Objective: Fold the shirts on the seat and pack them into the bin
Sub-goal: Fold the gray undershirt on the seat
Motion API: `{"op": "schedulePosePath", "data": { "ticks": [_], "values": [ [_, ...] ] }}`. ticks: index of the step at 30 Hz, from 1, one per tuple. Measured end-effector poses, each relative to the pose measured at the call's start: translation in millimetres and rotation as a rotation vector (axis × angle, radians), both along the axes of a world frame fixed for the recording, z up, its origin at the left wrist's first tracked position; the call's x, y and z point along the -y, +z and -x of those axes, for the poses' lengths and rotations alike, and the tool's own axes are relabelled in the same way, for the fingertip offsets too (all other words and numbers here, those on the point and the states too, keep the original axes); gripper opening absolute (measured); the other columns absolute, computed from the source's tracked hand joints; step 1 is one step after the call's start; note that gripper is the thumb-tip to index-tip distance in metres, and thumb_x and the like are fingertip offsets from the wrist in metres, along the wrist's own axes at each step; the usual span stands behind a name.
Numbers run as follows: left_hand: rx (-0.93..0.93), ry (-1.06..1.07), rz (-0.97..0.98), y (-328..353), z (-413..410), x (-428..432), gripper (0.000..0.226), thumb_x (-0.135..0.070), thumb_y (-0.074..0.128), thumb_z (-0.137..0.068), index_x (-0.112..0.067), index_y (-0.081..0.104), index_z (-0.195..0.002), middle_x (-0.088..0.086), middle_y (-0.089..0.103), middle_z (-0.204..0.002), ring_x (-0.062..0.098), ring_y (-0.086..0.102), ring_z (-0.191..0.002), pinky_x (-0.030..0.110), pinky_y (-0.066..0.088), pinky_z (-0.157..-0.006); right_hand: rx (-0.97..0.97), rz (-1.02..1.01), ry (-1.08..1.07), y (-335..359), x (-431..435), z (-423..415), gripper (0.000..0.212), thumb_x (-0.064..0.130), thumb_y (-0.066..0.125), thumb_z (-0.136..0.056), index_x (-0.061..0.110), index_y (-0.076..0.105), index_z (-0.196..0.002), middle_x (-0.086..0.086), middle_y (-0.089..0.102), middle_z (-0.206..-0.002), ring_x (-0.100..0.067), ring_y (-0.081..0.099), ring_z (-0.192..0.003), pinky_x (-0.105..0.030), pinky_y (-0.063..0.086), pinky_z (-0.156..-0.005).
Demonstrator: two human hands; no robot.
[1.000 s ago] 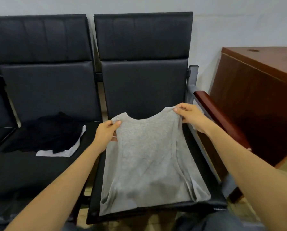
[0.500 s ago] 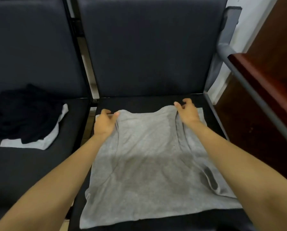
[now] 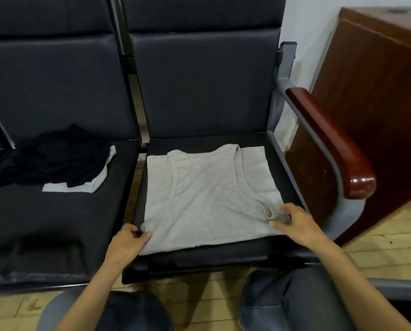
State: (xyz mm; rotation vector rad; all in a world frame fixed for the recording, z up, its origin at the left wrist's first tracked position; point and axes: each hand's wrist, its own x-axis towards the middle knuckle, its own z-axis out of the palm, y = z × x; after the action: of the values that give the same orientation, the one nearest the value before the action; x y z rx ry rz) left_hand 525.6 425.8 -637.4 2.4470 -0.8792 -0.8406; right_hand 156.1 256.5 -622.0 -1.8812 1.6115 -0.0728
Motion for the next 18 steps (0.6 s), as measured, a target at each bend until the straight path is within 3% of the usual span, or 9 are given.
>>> {"op": "schedulePosePath", "data": {
  "ticks": [5,9,12,15,18],
  "values": [
    [-0.211,0.093,0.061,-3,4,-16,0.036,-0.036,0.069,-0.085,-0.007,0.062,-0.103,0.007,0.061,-0.104,0.02,0.056,-0.09,0.031,0.041,-0.071,-0.016,0.196,-0.046,-15,-9,5,0.035,0.019,0.062,-0.091,0.004,0.056,-0.122,-0.014,0.055,-0.119,-0.031,0.054,-0.11,-0.036,0.044,-0.091],
    [-0.182,0.155,0.181,2,12,-21,0.022,-0.026,0.073,-0.083,-0.007,0.066,-0.093,0.006,0.064,-0.094,0.021,0.057,-0.086,0.031,0.042,-0.072,-0.063,0.305,-0.023,-12,-12,5,0.014,0.015,0.062,-0.09,0.003,0.068,-0.094,-0.017,0.059,-0.095,-0.035,0.057,-0.092,-0.039,0.046,-0.079],
    [-0.149,0.151,0.278,8,19,-19,0.017,-0.021,0.067,-0.087,-0.006,0.062,-0.089,0.005,0.061,-0.088,0.021,0.055,-0.085,0.031,0.04,-0.071,-0.047,0.35,-0.038,-14,-12,4,0.013,0.012,0.059,-0.092,0.003,0.067,-0.09,-0.016,0.061,-0.088,-0.034,0.057,-0.084,-0.038,0.046,-0.071],
    [-0.198,0.117,0.393,12,25,-18,0.021,-0.025,0.056,-0.094,-0.005,0.052,-0.092,0.009,0.057,-0.09,0.024,0.053,-0.086,0.03,0.04,-0.069,0.166,0.287,-0.18,-1,-16,0,0.016,0.017,0.048,-0.099,0.005,0.059,-0.096,-0.012,0.06,-0.083,-0.026,0.053,-0.073,-0.033,0.04,-0.065],
    [-0.211,0.072,0.457,22,26,-14,0.023,-0.028,0.05,-0.097,-0.005,0.047,-0.1,0.007,0.055,-0.089,0.021,0.052,-0.082,0.028,0.041,-0.068,0.378,0.183,-0.347,8,-19,6,0.019,0.022,0.044,-0.101,0.009,0.056,-0.108,-0.007,0.057,-0.097,-0.024,0.053,-0.091,-0.029,0.036,-0.076]
  ]
}}
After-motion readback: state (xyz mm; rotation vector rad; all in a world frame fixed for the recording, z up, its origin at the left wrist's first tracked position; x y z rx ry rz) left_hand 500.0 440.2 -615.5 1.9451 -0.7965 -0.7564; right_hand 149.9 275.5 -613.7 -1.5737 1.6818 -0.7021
